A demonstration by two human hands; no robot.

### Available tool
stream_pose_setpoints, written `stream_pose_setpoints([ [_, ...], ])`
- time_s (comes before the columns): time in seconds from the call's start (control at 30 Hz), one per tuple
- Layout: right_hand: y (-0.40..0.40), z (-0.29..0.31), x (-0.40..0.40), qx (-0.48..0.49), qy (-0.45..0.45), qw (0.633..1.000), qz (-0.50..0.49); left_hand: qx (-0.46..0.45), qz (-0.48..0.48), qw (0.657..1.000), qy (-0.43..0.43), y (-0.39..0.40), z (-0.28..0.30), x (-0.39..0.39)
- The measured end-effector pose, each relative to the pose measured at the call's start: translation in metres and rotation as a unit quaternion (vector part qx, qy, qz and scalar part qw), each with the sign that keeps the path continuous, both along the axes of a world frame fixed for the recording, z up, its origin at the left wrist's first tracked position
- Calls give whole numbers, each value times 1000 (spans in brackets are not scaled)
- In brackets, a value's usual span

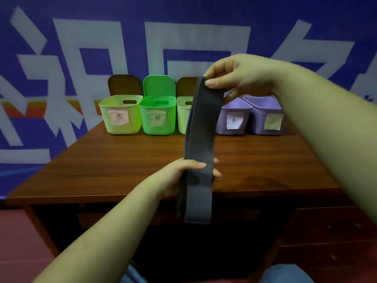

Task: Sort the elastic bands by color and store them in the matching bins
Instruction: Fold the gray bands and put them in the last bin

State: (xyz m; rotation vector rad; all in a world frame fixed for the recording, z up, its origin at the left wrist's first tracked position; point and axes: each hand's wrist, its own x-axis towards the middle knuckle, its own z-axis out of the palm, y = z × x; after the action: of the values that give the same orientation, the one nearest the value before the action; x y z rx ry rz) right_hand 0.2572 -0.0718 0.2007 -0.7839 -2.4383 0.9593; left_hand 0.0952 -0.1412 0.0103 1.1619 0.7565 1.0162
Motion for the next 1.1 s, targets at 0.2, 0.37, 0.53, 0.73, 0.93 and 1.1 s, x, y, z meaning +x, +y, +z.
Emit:
stream_pose_setpoints([
  [0.2, -19, 22, 2, 45, 7, 999, -23, -2, -15, 1000, -5, -10, 19, 6],
  [0.37, -28, 27, 0, 73, -2, 996, -44, -5, -37, 997, -64, -15, 20, 10],
  [0.53, -27, 26, -1, 78, -14, 996, -50, -1, -27, 997, -73, -17, 18, 8],
  [0.73, -23, 26, 1, 72, -12, 996, -51, 17, 84, 996, -22, -13, 16, 9],
  [0.93, -19, 20, 0, 71, -20, 996, -49, 61, 180, 973, 128, -12, 16, 7],
  [1.1, -17, 17, 1, 66, -17, 997, -47, 55, 172, 976, 124, -16, 13, 6],
])
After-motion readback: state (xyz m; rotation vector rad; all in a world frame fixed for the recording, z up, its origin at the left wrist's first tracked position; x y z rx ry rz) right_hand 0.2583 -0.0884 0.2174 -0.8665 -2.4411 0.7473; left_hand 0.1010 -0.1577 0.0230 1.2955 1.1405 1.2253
